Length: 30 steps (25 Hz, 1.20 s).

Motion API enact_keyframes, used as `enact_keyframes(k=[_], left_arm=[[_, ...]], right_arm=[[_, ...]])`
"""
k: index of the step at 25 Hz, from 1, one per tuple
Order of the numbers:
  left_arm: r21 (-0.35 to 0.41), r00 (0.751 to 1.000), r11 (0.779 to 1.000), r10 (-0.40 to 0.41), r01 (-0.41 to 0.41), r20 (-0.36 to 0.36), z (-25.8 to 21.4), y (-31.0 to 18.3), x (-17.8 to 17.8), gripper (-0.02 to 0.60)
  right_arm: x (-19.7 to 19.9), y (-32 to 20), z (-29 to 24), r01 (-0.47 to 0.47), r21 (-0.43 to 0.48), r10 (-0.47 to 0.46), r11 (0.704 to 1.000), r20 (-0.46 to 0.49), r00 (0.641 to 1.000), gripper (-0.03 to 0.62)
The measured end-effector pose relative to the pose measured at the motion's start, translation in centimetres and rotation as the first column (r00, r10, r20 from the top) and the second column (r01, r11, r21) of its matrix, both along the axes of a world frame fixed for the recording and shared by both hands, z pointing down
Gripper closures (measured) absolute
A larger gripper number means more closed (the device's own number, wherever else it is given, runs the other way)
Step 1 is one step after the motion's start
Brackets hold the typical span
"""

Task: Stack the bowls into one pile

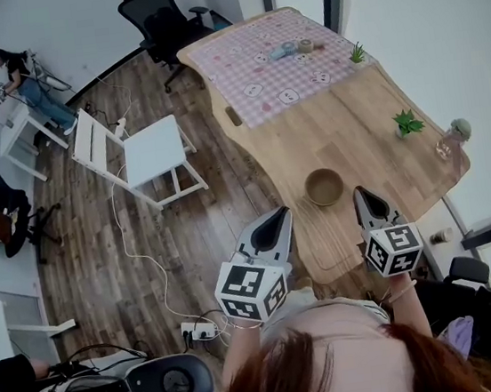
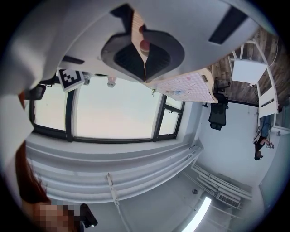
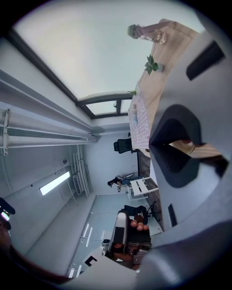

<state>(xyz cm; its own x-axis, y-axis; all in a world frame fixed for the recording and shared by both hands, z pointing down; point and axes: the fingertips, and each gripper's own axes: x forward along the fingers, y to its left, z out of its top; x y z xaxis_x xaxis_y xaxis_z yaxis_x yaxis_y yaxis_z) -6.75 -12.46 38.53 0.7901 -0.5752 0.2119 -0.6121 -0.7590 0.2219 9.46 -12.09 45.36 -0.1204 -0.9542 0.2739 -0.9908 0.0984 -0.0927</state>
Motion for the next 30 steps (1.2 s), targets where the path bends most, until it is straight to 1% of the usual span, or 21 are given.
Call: enact_keyframes(k=[6, 15, 25, 30], left_arm=[[0.029, 1.000, 1.000, 0.003, -0.003, 0.001, 0.0, 2.8, 1.2, 0.571], [0.052, 1.000, 0.999, 0.011, -0.011, 0.005, -1.3, 6.3, 2.2, 0.571], [0.089, 1.000, 0.996, -0.018, 0.017, 0.008, -2.9, 10.2, 2.5, 0.571], [0.102, 0.999, 0.994, -0.040, 0.039, 0.008, -3.5, 11.7, 2.6, 0.571]], right_arm=[[0.1, 3.0, -1.9, 0.027, 0.071, -0.025, 0.997, -0.035, 0.999, 0.594], [0.5, 6.6, -4.4, 0.028, 0.137, -0.022, 0.990, -0.043, 0.999, 0.594], [0.5, 10.4, -6.7, 0.050, 0.198, -0.040, 0.979, -0.054, 0.998, 0.594], [0.9, 12.4, -8.4, 0.037, 0.240, -0.023, 0.970, -0.060, 0.998, 0.594]])
